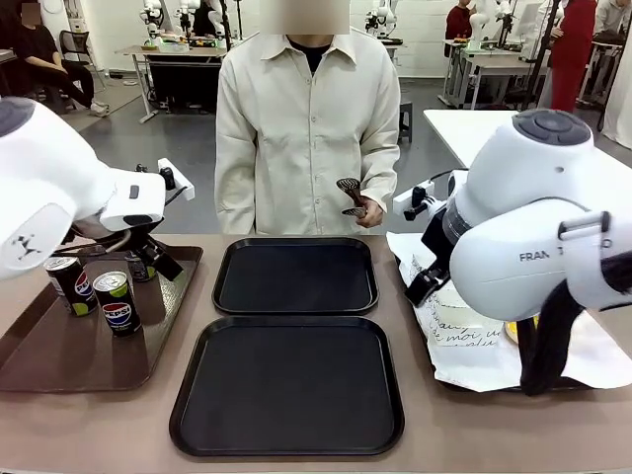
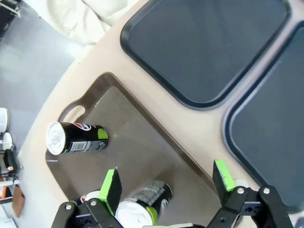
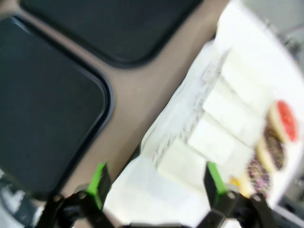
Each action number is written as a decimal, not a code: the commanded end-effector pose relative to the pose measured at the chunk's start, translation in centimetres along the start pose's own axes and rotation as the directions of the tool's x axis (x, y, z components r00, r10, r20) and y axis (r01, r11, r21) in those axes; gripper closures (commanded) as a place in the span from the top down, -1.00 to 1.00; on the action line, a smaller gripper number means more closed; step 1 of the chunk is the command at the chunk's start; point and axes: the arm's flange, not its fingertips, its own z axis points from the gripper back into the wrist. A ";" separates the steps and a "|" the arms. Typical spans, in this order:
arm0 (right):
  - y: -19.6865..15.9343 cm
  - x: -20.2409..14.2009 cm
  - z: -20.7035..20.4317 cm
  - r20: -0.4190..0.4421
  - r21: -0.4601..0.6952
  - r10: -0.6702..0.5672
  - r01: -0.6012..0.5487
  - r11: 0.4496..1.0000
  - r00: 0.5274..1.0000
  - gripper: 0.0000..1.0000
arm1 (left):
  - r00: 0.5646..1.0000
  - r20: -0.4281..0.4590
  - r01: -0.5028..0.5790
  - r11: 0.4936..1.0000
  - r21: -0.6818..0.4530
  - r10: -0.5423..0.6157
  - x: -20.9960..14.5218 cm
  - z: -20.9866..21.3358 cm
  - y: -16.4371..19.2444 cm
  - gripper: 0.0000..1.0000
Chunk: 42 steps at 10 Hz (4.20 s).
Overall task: Set up donuts and drinks on trays.
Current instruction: Pick up one Pepsi coke and place it on the Flat Tray.
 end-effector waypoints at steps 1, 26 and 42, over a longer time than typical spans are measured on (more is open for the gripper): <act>2.3 -4.3 2.7 -0.140 0.052 -0.006 0.013 0.999 0.990 1.00 | 0.997 -0.064 0.032 0.997 -0.073 -0.037 -6.7 4.2 -2.9 1.00; -23.9 -31.6 8.1 -0.037 0.848 -0.854 0.468 0.248 0.519 1.00 | 0.464 -0.098 -0.643 0.260 -0.720 0.880 -27.4 6.6 20.6 1.00; -24.6 -34.7 7.6 -0.081 0.826 -0.898 0.534 0.183 0.433 1.00 | 0.393 -0.115 -0.707 0.220 -0.672 0.912 -29.6 6.4 21.9 1.00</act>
